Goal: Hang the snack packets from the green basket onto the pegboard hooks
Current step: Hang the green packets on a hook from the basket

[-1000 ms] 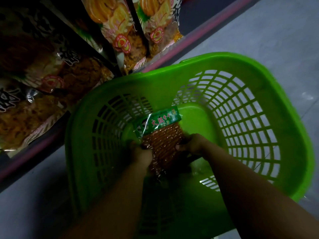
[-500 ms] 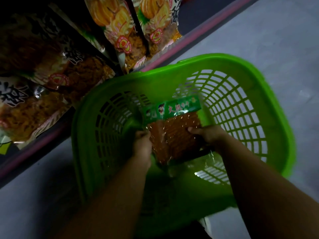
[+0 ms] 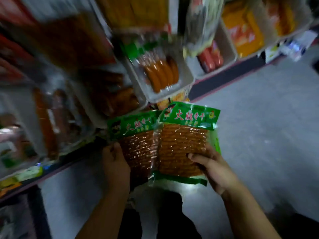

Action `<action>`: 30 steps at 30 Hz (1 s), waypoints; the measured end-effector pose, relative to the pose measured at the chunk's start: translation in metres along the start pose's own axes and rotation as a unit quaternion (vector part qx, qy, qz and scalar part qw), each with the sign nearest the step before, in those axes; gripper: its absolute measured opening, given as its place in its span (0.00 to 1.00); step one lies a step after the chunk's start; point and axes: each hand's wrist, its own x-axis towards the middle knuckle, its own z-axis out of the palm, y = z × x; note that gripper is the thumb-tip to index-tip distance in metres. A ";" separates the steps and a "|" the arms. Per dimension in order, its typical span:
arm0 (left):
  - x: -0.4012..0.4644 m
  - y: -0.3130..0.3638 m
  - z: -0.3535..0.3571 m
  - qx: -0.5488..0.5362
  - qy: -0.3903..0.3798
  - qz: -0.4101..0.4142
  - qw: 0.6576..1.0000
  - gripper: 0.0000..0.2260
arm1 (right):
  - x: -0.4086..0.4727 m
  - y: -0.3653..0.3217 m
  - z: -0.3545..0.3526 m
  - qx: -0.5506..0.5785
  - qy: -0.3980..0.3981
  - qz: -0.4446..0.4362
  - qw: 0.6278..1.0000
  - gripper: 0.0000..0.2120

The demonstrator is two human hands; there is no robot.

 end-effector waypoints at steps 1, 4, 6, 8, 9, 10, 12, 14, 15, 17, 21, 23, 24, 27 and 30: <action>-0.008 0.032 -0.020 -0.016 0.004 0.012 1.000 0.10 | -0.024 -0.028 0.018 -0.002 -0.011 -0.014 1.000 0.15; -0.017 0.122 -0.084 -0.076 0.033 0.057 0.995 0.08 | -0.080 -0.107 0.078 -0.055 -0.025 -0.083 0.995 0.19; -0.018 0.174 -0.125 -0.145 0.027 0.065 0.987 0.07 | -0.109 -0.150 0.116 -0.086 -0.038 -0.137 0.986 0.19; -0.019 0.218 -0.166 -0.202 0.030 0.092 0.975 0.08 | -0.132 -0.184 0.153 -0.109 -0.066 -0.192 0.973 0.18; -0.020 0.239 -0.186 -0.227 0.036 0.123 0.965 0.09 | -0.144 -0.199 0.172 -0.121 -0.082 -0.228 0.963 0.17; -0.022 0.257 -0.207 -0.250 0.041 0.158 0.954 0.09 | -0.156 -0.212 0.190 -0.126 -0.095 -0.264 0.952 0.16; -0.028 0.291 -0.248 -0.271 0.049 0.230 0.933 0.08 | -0.182 -0.235 0.226 -0.126 -0.112 -0.327 0.930 0.12; -0.030 0.321 -0.284 -0.282 0.053 0.286 0.914 0.10 | -0.210 -0.257 0.262 -0.124 -0.121 -0.379 0.909 0.06; -0.031 0.336 -0.299 -0.294 0.055 0.304 0.905 0.11 | -0.224 -0.266 0.278 -0.123 -0.123 -0.402 0.899 0.06; -0.033 0.363 -0.328 -0.324 0.051 0.336 0.883 0.12 | -0.249 -0.284 0.306 -0.116 -0.119 -0.454 0.875 0.13; -0.035 0.405 -0.373 -0.364 0.024 0.369 0.855 0.13 | -0.285 -0.313 0.346 -0.094 -0.104 -0.541 0.829 0.15; -0.037 0.427 -0.391 -0.385 0.009 0.381 0.841 0.14 | -0.296 -0.326 0.356 -0.114 -0.096 -0.574 0.805 0.12; -0.038 0.437 -0.398 -0.390 0.002 0.391 0.834 0.15 | -0.302 -0.334 0.360 -0.131 -0.098 -0.581 0.798 0.12; -0.043 0.468 -0.414 -0.393 -0.039 0.414 0.820 0.15 | -0.316 -0.357 0.368 -0.173 -0.157 -0.575 0.784 0.15; -0.043 0.498 -0.424 -0.371 -0.078 0.432 0.819 0.12 | -0.327 -0.386 0.375 -0.151 -0.179 -0.590 0.773 0.13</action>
